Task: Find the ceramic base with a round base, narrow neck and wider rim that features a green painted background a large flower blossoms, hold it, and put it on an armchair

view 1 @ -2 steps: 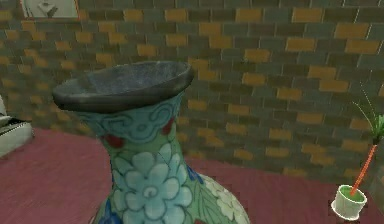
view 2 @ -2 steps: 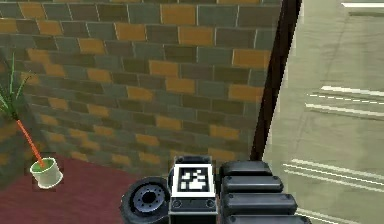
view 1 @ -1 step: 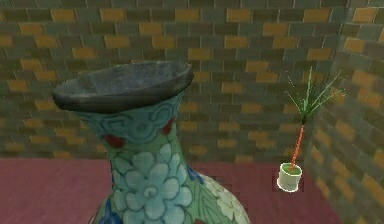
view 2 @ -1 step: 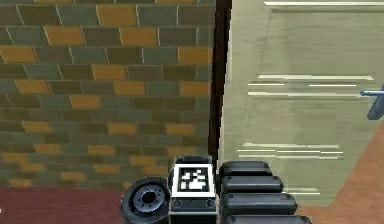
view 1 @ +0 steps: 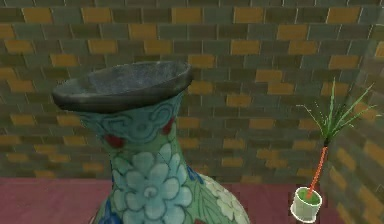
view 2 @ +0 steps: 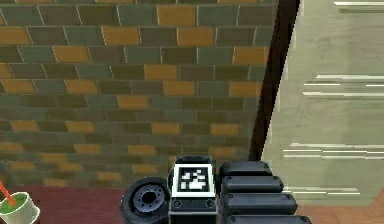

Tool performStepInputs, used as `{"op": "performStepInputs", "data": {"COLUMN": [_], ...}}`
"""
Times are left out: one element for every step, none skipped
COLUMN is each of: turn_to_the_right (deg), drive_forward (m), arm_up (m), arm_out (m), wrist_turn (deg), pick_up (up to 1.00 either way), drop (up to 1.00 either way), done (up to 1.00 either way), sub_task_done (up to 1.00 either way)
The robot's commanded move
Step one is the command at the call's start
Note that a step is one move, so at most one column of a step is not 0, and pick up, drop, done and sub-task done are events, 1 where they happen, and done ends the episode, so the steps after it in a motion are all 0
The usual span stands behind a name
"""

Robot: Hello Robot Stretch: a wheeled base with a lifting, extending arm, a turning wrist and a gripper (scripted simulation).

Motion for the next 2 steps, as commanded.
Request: {"op": "performStepInputs", "data": {"turn_to_the_right": [-45.0, -45.0], "drive_forward": [0.00, 0.00], "arm_up": [0.00, 0.00], "arm_out": [0.00, 0.00], "wrist_turn": [0.0, 0.0], "pick_up": [0.00, 0.00], "drop": [0.00, 0.00], "done": [0.00, 0.00], "sub_task_done": [0.00, 0.00]}}
